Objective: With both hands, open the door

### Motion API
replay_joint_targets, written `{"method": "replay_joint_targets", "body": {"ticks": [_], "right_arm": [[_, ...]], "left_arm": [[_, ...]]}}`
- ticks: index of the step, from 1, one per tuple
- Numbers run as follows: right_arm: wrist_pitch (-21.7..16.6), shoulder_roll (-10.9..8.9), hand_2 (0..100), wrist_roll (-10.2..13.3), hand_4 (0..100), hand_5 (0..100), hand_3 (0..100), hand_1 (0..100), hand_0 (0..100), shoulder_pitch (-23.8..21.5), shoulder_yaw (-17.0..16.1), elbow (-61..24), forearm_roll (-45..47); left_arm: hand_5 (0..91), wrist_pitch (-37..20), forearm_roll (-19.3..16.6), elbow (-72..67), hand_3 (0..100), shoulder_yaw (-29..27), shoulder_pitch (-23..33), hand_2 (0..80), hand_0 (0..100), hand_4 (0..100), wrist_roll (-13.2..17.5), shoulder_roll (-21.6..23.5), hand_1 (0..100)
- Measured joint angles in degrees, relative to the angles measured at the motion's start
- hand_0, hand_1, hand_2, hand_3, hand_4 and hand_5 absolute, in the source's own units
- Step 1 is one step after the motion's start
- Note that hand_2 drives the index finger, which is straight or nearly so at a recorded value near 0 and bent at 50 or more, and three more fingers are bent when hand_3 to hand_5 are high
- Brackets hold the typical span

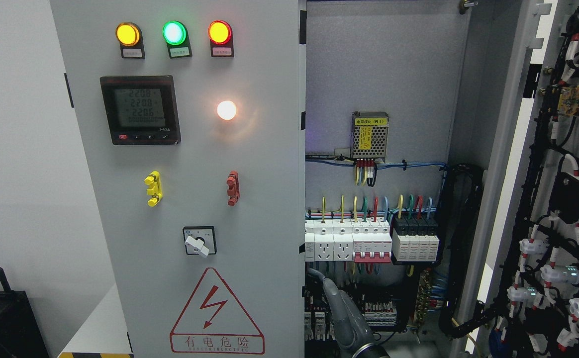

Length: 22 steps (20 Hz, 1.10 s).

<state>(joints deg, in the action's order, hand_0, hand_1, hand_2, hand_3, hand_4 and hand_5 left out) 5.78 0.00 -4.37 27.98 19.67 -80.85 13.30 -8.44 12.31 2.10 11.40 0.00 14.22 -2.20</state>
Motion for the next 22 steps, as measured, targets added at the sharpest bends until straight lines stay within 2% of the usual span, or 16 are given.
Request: {"method": "replay_joint_targets", "body": {"ticks": [3, 17, 22], "right_arm": [[0.0, 0.00, 0, -1.0, 0, 0, 0, 0, 0, 0.1, 0.1, 0.0, 0.0], [1.1, 0.00, 0, -2.4, 0, 0, 0, 0, 0, 0.3, 0.2, -0.1, 2.6], [1.1, 0.00, 0, -3.8, 0, 0, 0, 0, 0, 0.7, 0.2, -0.2, 3.1]], "left_arm": [[0.0, 0.0, 0.0, 0.0, 0, 0.0, 0.0, 0.0, 0, 4, 0.0, 0.0, 0], [0.0, 0.0, 0.0, 0.0, 0, 0.0, 0.0, 0.0, 0, 4, 0.0, 0.0, 0], [0.0, 0.0, 0.0, 0.0, 0, 0.0, 0.0, 0.0, 0, 4, 0.0, 0.0, 0]]}}
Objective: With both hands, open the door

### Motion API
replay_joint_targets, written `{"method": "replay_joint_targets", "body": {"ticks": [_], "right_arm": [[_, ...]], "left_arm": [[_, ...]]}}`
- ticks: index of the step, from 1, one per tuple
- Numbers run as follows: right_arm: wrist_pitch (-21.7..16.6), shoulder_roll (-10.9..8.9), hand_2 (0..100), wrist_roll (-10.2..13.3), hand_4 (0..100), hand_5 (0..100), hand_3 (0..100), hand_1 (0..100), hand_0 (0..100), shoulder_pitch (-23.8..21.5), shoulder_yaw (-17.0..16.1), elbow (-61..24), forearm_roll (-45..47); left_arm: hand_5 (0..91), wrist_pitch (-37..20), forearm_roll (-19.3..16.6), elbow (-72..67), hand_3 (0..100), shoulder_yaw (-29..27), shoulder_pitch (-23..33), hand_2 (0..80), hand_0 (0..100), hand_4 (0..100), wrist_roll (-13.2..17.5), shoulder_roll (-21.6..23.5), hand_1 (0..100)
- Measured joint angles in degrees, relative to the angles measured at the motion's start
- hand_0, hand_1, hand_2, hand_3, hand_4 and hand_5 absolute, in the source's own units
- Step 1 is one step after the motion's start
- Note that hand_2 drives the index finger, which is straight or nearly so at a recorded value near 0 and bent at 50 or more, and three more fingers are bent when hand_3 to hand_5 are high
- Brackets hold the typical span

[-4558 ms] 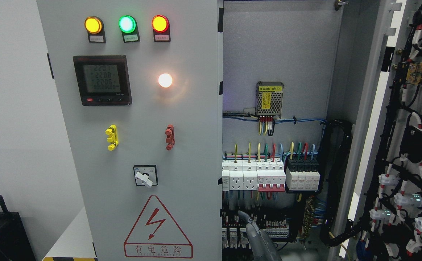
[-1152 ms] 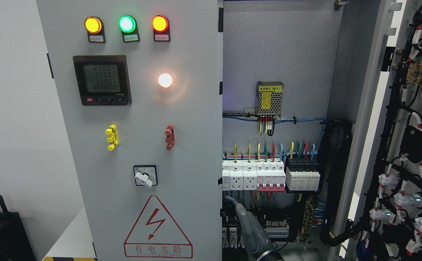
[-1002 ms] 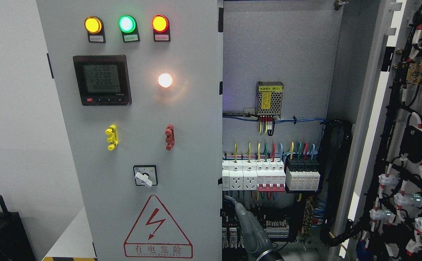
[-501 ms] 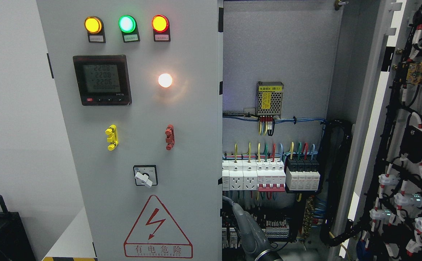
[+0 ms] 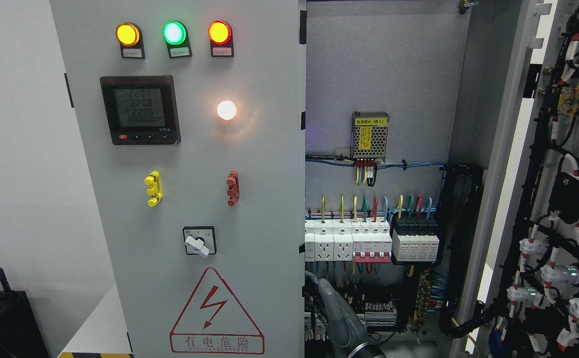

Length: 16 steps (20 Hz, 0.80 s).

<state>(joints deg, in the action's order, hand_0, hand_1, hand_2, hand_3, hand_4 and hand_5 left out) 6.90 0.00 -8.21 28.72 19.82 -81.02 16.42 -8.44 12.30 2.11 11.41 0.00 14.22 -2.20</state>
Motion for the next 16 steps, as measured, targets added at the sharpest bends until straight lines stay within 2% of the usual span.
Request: {"method": "replay_joint_targets", "body": {"ticks": [10, 16], "right_arm": [[0.3, 0.00, 0, -0.6, 0, 0, 0, 0, 0, 0.5, -0.2, -0.1, 0.3], [1.1, 0.00, 0, -2.7, 0, 0, 0, 0, 0, 0.6, -0.3, -0.1, 0.4]], "left_arm": [[0.0, 0.0, 0.0, 0.0, 0, 0.0, 0.0, 0.0, 0, 4, 0.0, 0.0, 0], [0.0, 0.0, 0.0, 0.0, 0, 0.0, 0.0, 0.0, 0, 4, 0.0, 0.0, 0]]}}
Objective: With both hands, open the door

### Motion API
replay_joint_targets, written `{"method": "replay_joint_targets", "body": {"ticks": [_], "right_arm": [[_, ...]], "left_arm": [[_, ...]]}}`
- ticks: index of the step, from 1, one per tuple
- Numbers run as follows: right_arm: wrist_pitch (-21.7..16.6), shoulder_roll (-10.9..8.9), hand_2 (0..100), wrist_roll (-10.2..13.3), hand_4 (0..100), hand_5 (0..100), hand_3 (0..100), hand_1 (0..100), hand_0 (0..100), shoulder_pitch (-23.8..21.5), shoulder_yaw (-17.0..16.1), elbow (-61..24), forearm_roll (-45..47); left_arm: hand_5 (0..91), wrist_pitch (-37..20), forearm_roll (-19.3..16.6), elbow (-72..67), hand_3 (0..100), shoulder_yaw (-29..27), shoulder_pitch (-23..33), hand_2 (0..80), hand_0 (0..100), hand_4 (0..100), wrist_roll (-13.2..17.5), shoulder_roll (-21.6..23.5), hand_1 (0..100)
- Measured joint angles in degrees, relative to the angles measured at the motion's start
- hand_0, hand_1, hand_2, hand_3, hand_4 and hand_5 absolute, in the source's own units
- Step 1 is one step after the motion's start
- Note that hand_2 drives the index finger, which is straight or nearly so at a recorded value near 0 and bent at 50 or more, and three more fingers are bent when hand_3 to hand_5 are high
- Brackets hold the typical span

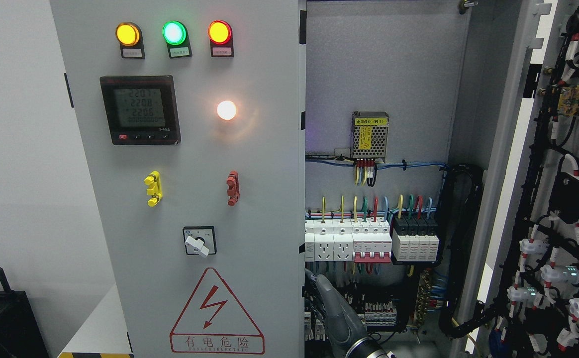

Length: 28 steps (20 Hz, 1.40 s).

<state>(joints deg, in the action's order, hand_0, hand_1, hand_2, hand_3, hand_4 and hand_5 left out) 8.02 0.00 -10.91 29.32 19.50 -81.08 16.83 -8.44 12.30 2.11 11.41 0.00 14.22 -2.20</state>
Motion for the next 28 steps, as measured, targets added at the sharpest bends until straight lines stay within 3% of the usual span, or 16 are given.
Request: {"method": "replay_joint_targets", "body": {"ticks": [15, 28], "right_arm": [[0.3, -0.01, 0, -2.1, 0, 0, 0, 0, 0, 0.1, -0.3, 0.0, 3.0], [0.1, -1.76, 0, -3.4, 0, 0, 0, 0, 0, 0.5, -0.4, 0.2, 4.6]], "left_arm": [[0.0, 0.0, 0.0, 0.0, 0, 0.0, 0.0, 0.0, 0, 4, 0.0, 0.0, 0], [0.0, 0.0, 0.0, 0.0, 0, 0.0, 0.0, 0.0, 0, 4, 0.0, 0.0, 0]]}}
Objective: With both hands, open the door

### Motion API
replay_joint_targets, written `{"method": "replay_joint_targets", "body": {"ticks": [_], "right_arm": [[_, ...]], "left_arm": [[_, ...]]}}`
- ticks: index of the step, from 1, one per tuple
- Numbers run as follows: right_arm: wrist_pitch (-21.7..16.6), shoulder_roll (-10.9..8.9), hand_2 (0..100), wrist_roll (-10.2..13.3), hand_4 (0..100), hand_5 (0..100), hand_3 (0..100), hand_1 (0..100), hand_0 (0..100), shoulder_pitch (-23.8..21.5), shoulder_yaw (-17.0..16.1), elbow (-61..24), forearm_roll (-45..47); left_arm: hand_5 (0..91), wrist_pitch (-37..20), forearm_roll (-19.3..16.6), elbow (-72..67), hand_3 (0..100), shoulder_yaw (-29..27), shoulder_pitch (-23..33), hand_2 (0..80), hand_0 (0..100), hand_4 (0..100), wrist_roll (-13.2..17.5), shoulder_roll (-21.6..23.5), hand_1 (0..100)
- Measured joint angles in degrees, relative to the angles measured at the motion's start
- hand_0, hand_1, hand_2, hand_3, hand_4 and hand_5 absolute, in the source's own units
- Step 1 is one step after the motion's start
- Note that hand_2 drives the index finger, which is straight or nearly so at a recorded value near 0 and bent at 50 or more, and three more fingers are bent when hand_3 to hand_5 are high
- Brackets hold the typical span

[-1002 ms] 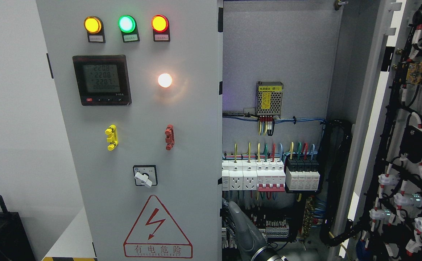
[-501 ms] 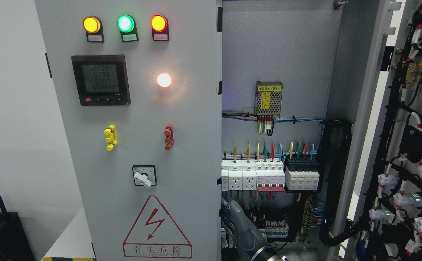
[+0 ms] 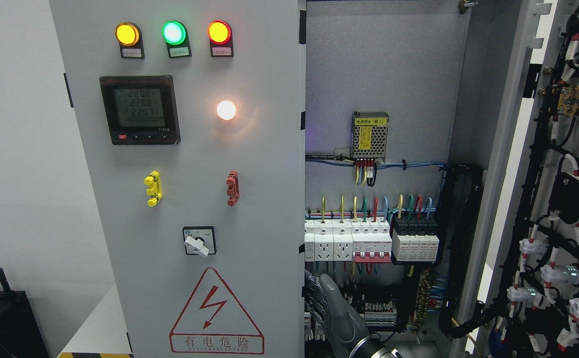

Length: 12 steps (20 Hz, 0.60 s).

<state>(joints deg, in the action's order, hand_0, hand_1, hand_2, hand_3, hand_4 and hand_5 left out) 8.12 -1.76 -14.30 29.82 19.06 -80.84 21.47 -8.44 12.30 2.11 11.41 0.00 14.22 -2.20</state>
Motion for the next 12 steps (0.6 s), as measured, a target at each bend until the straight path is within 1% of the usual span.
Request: {"method": "replay_joint_targets", "body": {"ticks": [5, 8, 12], "right_arm": [[0.0, -0.45, 0, -0.1, 0, 0, 0, 0, 0, 0.0, 0.0, 0.1, 0.1], [0.0, -0.66, 0, -1.5, 0, 0, 0, 0, 0, 0.0, 0.0, 0.1, 0.2], [0.0, -0.87, 0, -2.3, 0, 0, 0, 0, 0, 0.0, -0.1, 0.1, 0.3]], "left_arm": [[0.0, 0.0, 0.0, 0.0, 0, 0.0, 0.0, 0.0, 0, 4, 0.0, 0.0, 0], [0.0, 0.0, 0.0, 0.0, 0, 0.0, 0.0, 0.0, 0, 4, 0.0, 0.0, 0], [0.0, 0.0, 0.0, 0.0, 0, 0.0, 0.0, 0.0, 0, 4, 0.0, 0.0, 0]]}}
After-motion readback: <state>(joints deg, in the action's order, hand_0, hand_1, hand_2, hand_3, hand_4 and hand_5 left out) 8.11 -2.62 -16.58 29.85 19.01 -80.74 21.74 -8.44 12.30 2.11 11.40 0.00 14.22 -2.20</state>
